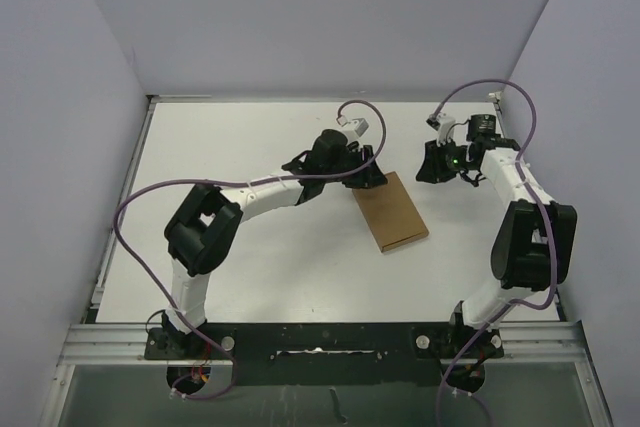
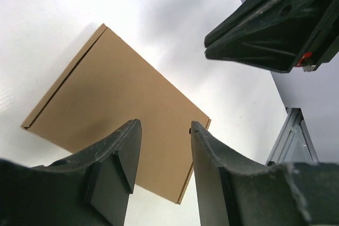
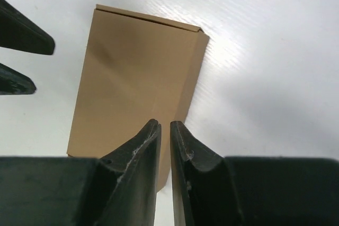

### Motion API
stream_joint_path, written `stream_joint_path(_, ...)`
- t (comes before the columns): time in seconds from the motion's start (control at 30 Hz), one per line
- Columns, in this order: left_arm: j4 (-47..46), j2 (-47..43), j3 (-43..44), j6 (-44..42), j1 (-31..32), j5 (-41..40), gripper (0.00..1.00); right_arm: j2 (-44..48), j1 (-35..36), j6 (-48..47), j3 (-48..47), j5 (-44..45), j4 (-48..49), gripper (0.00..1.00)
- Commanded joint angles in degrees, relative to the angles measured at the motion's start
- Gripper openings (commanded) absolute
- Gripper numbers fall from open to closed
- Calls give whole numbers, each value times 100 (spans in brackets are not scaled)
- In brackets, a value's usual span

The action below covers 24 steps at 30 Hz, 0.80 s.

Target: Fold the paper box

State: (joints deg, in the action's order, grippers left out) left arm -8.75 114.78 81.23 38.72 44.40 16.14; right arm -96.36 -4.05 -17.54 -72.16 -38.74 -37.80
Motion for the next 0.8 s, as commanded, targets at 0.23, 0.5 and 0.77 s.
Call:
stream_joint_path(0.23, 179, -1184, -1276, -285, -125, -722, 42, -472, -114, -471, -28, 762, 41, 16)
stream_joint_path(0.5, -515, -816, -2078, 562, -79, -589, 43, -1144, 66, -563, -175, 968, -189, 15)
stream_joint_path(0.77, -368, -143, -1411, 525, -20, -450, 43, -1313, 375, -681, -291, 636, -472, 12)
